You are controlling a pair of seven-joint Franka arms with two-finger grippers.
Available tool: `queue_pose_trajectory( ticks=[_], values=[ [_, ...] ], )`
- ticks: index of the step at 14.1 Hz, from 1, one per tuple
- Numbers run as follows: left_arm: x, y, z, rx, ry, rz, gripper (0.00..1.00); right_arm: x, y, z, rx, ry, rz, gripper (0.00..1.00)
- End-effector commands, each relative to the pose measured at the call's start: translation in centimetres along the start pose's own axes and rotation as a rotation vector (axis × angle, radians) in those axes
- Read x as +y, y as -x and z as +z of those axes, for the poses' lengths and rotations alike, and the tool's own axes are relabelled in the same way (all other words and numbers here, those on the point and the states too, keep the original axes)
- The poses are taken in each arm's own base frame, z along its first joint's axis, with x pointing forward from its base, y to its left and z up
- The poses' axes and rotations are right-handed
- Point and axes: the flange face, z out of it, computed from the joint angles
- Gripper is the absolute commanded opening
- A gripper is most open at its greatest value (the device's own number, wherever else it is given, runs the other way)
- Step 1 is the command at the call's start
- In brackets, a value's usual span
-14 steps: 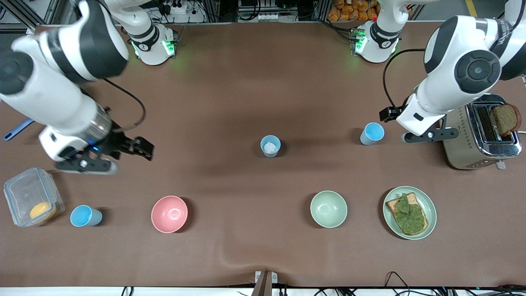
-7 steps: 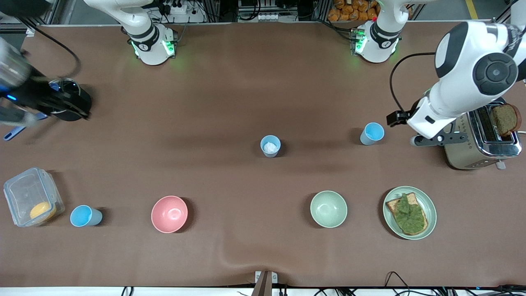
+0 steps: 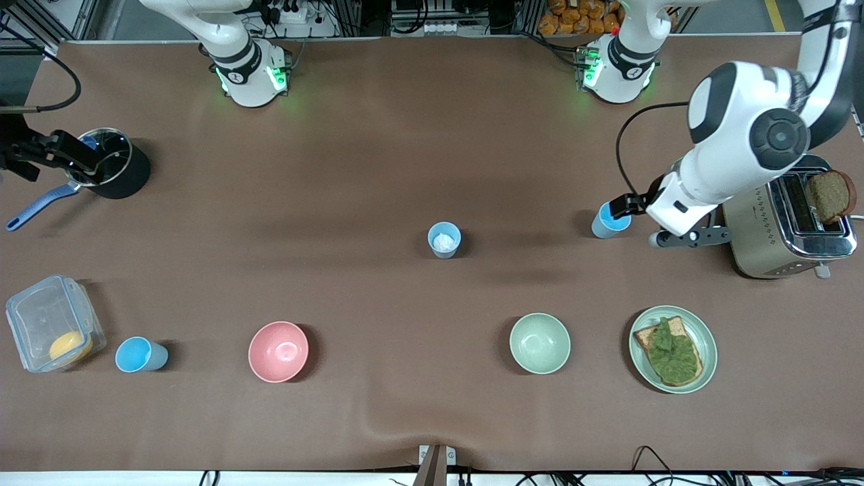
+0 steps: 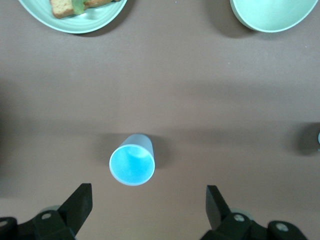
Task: Stack blue cups with both arms
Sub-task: 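Grasp the empty blue cup by its rim with the left gripper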
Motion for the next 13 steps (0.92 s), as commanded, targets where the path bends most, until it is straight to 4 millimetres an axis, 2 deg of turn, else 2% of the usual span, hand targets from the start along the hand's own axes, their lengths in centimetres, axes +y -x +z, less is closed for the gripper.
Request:
queue_pose_trajectory(
  ticks=[1, 5, 10, 13],
  values=[
    [-0.2, 1.5, 2.8, 0.032, 0.019, 0.012, 1.00, -0.3, -0.2, -0.1, 0.016, -0.009, -0.039, 1.00],
    [0.0, 3.3, 6.2, 0.024, 0.009, 0.024, 1.00, -0.2, -0.2, -0.1, 0.014, -0.016, -0.040, 1.00],
    [-0.1, 4.2, 11.9, -0.022, -0.008, 0.037, 1.00, -0.8, -0.2, 0.2, 0.002, -0.016, -0.049, 1.00],
    [-0.7, 5.0, 14.5, -0.037, -0.010, 0.032, 1.00, -1.1, -0.1, 0.3, -0.002, -0.016, -0.054, 1.00]
  ],
)
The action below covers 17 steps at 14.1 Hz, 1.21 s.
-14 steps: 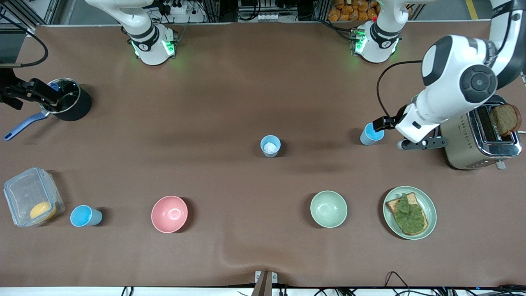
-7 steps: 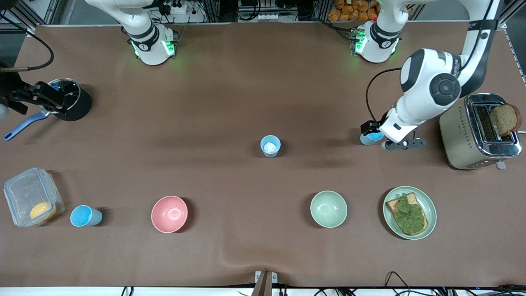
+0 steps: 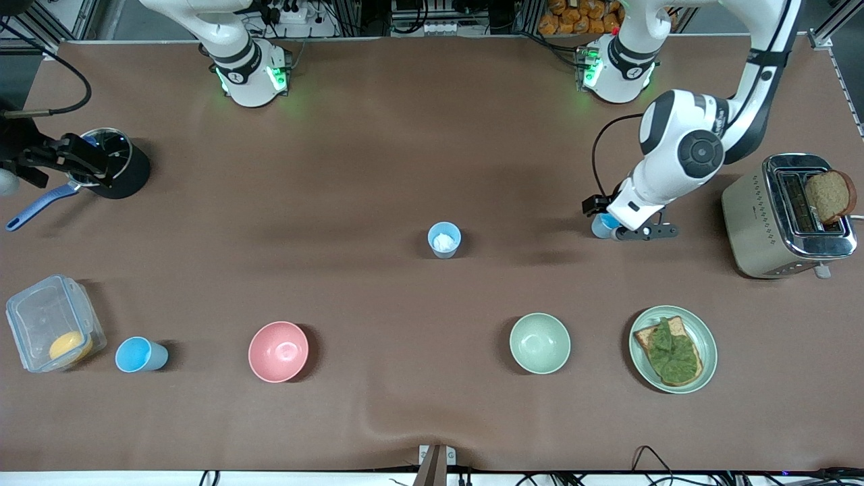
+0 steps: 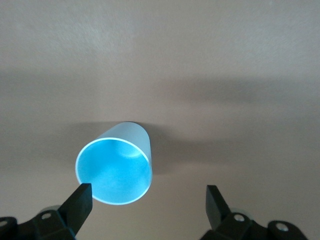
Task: Stack blue cups with both arms
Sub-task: 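Grasp the empty blue cup by its rim with the left gripper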
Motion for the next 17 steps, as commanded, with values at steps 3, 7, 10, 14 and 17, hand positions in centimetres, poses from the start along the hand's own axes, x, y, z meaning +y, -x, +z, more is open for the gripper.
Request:
queue_pose_trajectory(
  ticks=[3, 7, 10, 14, 17],
  values=[
    [-0.1, 0.5, 1.8, -0.005, 0.008, 0.016, 1.00, 1.3, 0.4, -0.1, -0.018, -0.010, -0.001, 1.00],
    [-0.2, 0.4, 3.0, -0.021, 0.008, 0.015, 1.00, 4.7, 0.7, 0.9, -0.055, -0.089, 0.068, 1.00],
    [-0.1, 0.0, 4.5, -0.021, 0.001, 0.029, 0.96, 4.8, 0.7, 1.0, -0.057, -0.078, 0.077, 1.00],
    [-0.2, 0.0, 4.2, -0.011, -0.023, 0.078, 0.03, 4.7, 0.5, 1.7, -0.059, -0.078, 0.081, 1.00],
    [-0.2, -0.1, 3.4, 0.006, -0.021, 0.117, 0.00, 4.6, 0.4, 1.7, -0.052, -0.078, 0.079, 1.00]
  ],
)
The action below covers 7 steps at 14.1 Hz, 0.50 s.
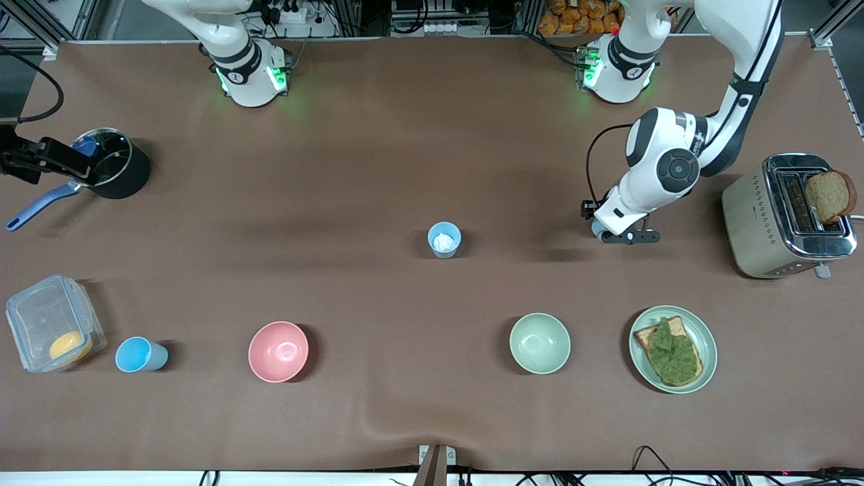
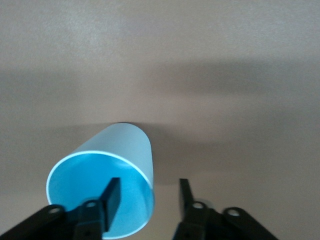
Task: Stack blue cups with both arms
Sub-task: 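Grasp the empty blue cup by its rim with the left gripper, then lift the blue cup and carry it over the cup with the ball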
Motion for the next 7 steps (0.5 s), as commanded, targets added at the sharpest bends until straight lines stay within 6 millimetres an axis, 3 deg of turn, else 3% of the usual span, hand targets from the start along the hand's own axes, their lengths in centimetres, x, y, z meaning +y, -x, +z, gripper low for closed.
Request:
queue_pose_trajectory(
  ticks=[1, 4, 7],
  values=[
    [-0.1, 0.1, -1.5, 0.036, -0.010, 0.036, 0.00, -0.1, 0.2, -0.2, 0.007, -0.009, 0.000, 1.00],
    [0.4, -1.0, -3.4, 0.062, -0.004, 0.029, 0.00, -0.3, 0.8, -1.2, 0.028, 0.052, -0.010, 1.00],
    [0.4, -1.1, -5.2, 0.040, -0.001, 0.026, 0.00, -0.3, 0.6, -1.0, 0.027, 0.065, -0.010, 1.00]
  ],
)
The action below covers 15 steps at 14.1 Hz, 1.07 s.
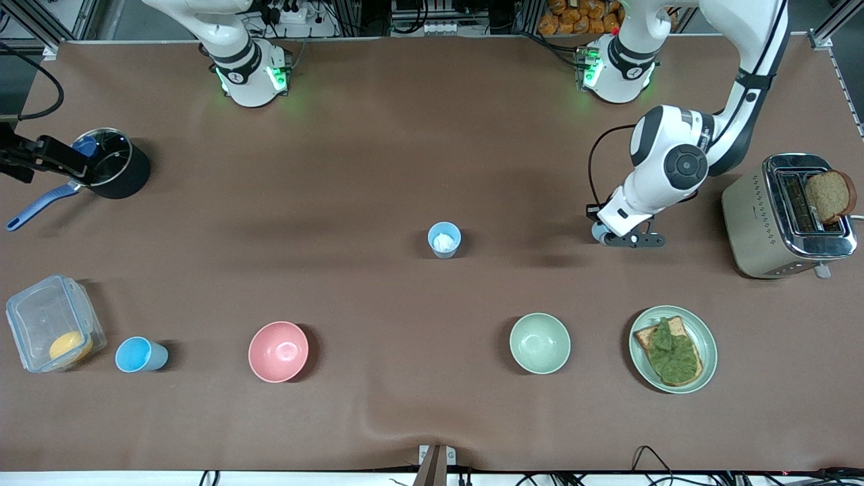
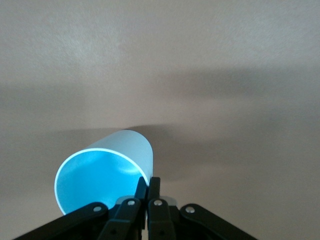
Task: Stack blue cups with both arms
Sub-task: 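Lift the blue cup and carry it over the cup with the ball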
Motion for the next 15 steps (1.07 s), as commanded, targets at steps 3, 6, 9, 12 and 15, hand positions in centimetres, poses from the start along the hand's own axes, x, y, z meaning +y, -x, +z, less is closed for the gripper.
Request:
queue_pose_trajectory(
  ticks=[3, 6, 9, 12, 15],
  values=[
    [0.3, 0.2, -3.5, 0.035, -0.004, 0.016, 0.00, -0.5, 0.1, -0.2, 0.015, 0.023, -0.008, 1.00],
    [2.2, 0.5, -5.2, 0.056, -0.007, 0.043, 0.00, -0.6, 0.1, -0.2, 0.015, 0.018, 0.024, 1.00],
    [5.8, 1.1, -7.9, 0.066, -0.014, 0.098, 0.00, -0.7, 0.0, -0.2, 0.013, 0.016, 0.026, 1.00],
    [7.0, 1.5, -11.0, 0.121, -0.009, 0.141, 0.00, -0.7, 0.2, -0.3, 0.012, 0.017, 0.027, 1.00],
    [9.4, 1.6, -14.2, 0.173, 0.017, 0.170, 0.00, -0.5, 0.0, -0.2, 0.016, 0.015, 0.026, 1.00]
  ],
)
